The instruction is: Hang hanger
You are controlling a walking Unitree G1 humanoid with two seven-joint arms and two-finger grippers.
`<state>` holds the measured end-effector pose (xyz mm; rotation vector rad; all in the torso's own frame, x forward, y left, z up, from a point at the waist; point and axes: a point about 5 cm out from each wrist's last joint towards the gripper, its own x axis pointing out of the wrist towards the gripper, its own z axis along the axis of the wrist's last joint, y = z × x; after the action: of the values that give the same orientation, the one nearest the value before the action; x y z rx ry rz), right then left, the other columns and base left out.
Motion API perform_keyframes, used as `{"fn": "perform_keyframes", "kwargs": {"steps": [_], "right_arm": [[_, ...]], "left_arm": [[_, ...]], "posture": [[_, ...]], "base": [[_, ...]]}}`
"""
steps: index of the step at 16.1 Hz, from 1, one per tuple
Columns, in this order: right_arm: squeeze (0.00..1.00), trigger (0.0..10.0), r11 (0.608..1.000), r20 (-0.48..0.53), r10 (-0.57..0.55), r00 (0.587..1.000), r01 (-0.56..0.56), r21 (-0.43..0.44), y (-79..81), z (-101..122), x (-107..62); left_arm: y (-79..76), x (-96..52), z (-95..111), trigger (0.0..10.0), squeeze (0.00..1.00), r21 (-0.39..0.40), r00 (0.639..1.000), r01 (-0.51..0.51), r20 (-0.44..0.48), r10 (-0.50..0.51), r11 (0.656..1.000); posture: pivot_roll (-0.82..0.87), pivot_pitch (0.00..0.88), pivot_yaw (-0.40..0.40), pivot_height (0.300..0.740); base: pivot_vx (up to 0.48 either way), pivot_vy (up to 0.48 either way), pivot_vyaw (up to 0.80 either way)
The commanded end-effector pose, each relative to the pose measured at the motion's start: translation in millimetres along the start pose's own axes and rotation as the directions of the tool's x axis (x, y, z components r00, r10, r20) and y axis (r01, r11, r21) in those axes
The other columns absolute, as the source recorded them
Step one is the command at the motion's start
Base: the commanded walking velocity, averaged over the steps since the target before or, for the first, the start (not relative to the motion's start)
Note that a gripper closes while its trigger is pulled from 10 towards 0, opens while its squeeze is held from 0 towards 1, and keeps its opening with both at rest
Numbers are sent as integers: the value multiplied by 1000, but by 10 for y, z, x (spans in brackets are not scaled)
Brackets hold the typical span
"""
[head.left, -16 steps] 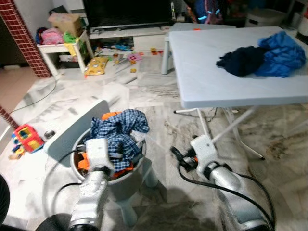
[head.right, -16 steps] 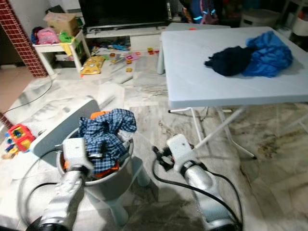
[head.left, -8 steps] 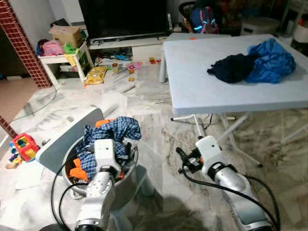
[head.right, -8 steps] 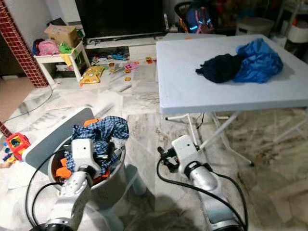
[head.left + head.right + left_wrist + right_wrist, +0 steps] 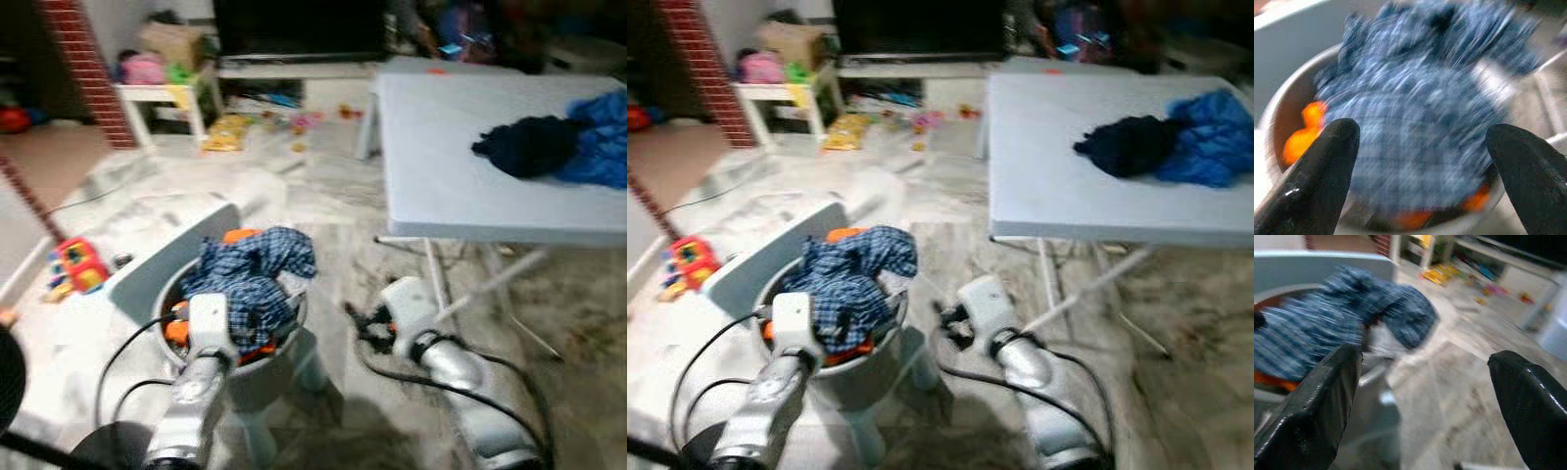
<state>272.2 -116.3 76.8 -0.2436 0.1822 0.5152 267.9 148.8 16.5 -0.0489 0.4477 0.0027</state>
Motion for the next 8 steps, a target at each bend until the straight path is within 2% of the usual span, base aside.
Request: {"fn": "perform_keyframes", "kwargs": {"steps": [1,2,4,8], "right_arm": [[0,10000,1000,1,-13,1000,13,-6,-50,15,-35],[0,10000,1000,-6,-7,1000,7,-1,-38,2,-53],[0,10000,1000,-13,0,1000,0,1,-14,-18,-89],[0,10000,1000,-22,-8,1000,8,8,-25,-28,-141]], "left_arm": [[-27,13,-31,10000,0,30,999,21,-42,-20,999],[3,10,-43,10000,0,88,998,35,-58,-30,996],[42,2,-61,10000,0,149,995,58,-87,-46,987],[39,22,0,10000,0,180,994,82,-80,-68,980]], "posture": [[-179,0,28,740],[-176,0,25,740],[-172,0,24,740],[-186,0,33,740]], "base": [[0,0,0],[0,0,0],[0,0,0],[0,0,0]]}}
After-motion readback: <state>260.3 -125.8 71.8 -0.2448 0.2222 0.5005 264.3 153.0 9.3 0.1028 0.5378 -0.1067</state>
